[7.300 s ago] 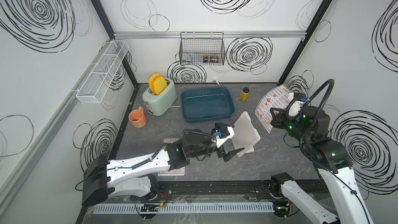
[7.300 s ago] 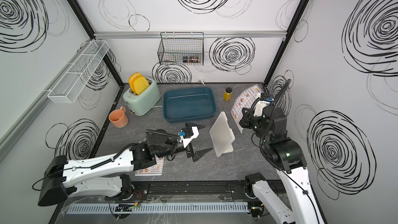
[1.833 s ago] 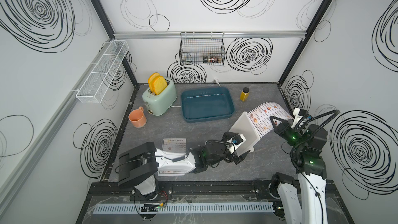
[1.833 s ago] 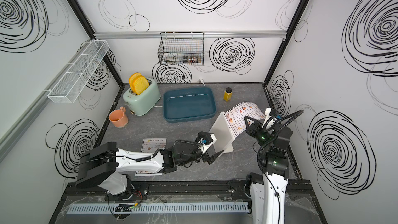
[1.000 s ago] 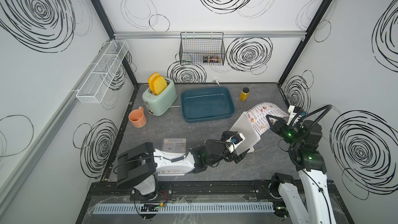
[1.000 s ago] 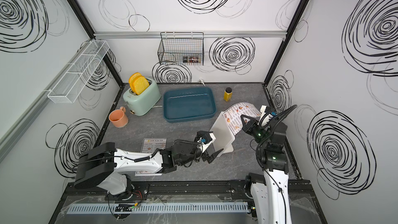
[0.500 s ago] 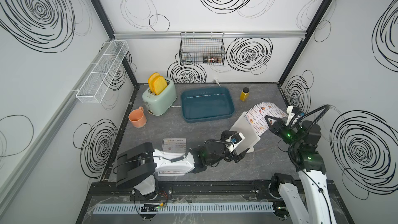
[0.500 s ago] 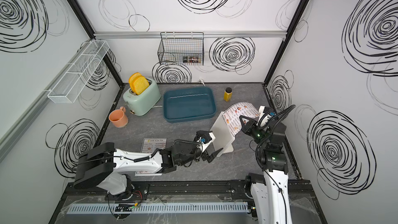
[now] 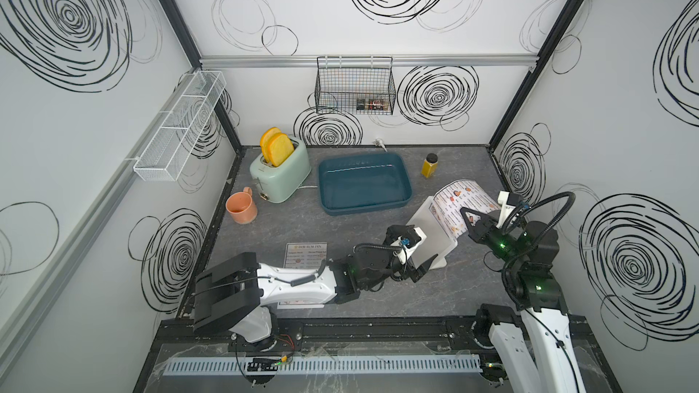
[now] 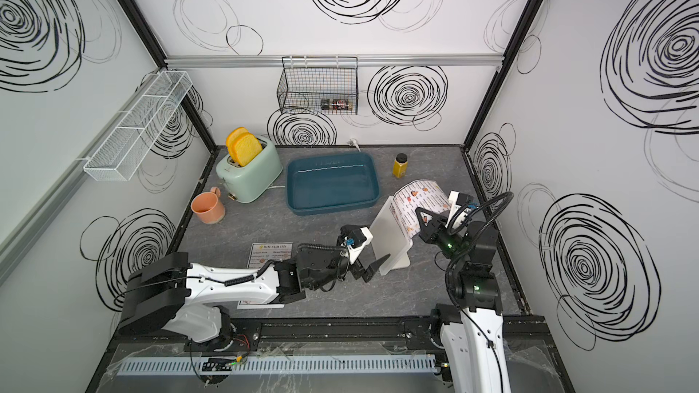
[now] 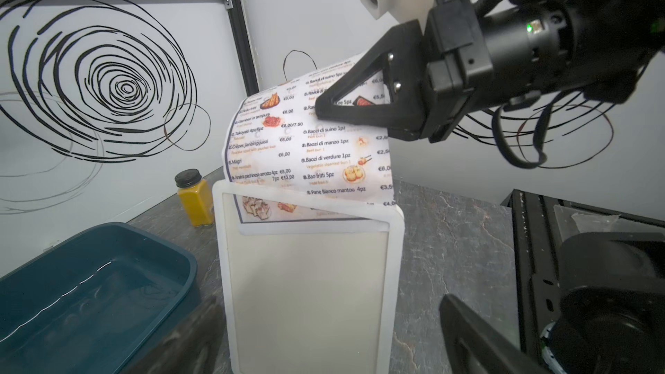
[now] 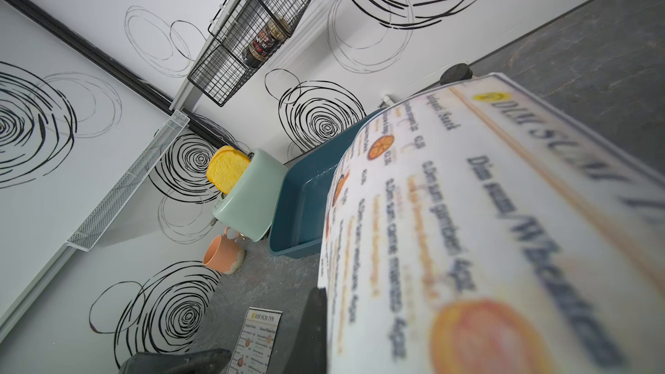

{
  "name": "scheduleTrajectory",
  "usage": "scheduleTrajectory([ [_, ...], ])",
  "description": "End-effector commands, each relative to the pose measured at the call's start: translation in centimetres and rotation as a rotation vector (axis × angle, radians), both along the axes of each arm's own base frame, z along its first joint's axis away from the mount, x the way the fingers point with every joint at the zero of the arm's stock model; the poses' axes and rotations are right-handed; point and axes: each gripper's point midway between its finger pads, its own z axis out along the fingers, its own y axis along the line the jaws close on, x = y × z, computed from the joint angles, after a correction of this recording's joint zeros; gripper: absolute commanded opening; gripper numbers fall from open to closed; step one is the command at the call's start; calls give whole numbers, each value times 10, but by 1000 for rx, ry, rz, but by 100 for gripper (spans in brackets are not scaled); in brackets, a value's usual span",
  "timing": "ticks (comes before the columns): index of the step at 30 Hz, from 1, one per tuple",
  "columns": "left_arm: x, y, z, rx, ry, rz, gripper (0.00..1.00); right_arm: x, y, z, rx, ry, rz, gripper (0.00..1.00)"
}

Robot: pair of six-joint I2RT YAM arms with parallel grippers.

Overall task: Replace the menus in the menu holders
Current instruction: Insert the menu into the menu holder.

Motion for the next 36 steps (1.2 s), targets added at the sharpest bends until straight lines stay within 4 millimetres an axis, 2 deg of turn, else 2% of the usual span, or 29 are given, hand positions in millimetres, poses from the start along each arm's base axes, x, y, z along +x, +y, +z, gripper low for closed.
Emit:
scheduleTrajectory([
  [1,2,7,23,-74,2,28,96,-3,6,5,-34,-71,37,6],
  [10,5,13,30,-92,4,53,96,-8,6,1,-56,-98,37,13],
  [16,7,14,31,-93,4,61,96,-7,3,8,-75,-121,17,18],
  [23,7,16,31,-90,2,65,96,-4,2,8,-82,-128,12,4],
  [31,9,17,30,-87,0,73,96,-2,2,10,-69,-158,4,2],
  [36,9,17,30,-89,0,76,96,-4,7,1,-57,-137,26,4],
])
